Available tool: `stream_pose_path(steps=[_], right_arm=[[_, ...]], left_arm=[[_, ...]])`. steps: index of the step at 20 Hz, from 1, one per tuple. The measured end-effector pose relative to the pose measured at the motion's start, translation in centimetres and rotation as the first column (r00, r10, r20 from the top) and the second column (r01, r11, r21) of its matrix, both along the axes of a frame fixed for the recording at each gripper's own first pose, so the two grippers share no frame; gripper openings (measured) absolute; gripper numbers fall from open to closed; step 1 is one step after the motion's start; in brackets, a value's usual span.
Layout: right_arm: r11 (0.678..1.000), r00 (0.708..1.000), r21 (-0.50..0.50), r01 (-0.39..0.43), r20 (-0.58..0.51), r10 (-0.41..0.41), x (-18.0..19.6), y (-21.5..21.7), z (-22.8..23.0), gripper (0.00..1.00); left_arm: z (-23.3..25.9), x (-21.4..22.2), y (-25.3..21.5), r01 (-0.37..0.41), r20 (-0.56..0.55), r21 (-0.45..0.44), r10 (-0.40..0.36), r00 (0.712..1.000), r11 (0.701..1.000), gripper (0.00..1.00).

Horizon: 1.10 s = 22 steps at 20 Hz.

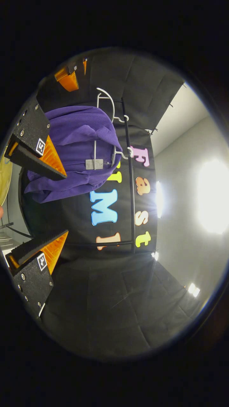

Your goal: Grasp the clothes on the hanger with both hands and then place them into the laundry hamper below.

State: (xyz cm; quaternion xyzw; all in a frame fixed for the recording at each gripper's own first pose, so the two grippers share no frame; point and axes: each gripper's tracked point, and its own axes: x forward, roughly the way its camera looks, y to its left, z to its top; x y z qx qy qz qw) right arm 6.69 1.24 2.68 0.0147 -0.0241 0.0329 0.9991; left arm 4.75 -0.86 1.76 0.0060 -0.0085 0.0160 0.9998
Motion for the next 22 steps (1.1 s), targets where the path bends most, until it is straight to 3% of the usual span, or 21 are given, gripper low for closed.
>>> stream_pose_path(steps=[11,22], right_arm=[[0.991,0.993,0.069,-0.114,0.015,0.113,8.8,2.1,2.2,0.94],[0.964,0.970,0.102,-0.244,0.013,0.244,17.4,5.9,1.9,0.94]], left_arm=[[2.4,7.5,-3.3,0.003,0.020,-0.047,-0.002,1.000,0.999,0.96],[1.7,16.1,-6.2,-0.016,-0.017,-0.045,0.016,1.000,0.999,0.95]])
